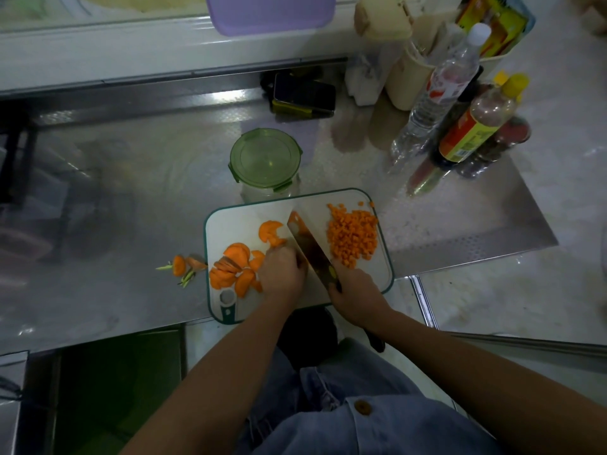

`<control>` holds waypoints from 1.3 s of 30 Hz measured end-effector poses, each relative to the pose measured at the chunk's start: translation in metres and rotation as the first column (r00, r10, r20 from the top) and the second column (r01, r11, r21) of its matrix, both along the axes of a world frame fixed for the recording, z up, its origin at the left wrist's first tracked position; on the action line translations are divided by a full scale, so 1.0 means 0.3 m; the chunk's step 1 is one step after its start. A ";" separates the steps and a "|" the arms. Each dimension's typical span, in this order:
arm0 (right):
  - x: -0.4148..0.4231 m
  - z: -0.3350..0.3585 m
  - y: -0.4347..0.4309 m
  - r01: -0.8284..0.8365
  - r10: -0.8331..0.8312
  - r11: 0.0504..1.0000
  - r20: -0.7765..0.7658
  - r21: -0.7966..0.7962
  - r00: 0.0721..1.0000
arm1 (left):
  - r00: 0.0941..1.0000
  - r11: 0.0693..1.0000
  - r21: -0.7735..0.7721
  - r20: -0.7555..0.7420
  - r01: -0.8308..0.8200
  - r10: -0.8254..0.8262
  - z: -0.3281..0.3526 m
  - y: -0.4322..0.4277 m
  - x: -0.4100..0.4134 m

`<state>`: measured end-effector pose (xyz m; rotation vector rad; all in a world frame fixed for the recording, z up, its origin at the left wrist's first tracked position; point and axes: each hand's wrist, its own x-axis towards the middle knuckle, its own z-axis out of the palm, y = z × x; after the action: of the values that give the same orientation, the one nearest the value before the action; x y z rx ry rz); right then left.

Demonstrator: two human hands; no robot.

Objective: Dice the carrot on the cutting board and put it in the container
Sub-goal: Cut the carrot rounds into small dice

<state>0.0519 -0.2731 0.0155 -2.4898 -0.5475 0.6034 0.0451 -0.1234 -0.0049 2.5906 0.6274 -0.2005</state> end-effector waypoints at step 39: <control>0.038 -0.035 0.066 0.249 -0.211 0.930 -0.164 0.269 0.964 | 0.956 0.982 0.029 0.236 -0.184 0.172 0.077 0.299 -0.117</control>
<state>0.0633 -0.2533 0.0052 -2.1792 -0.2632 0.5487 0.0100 -0.0338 0.0183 2.5358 0.7816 0.1780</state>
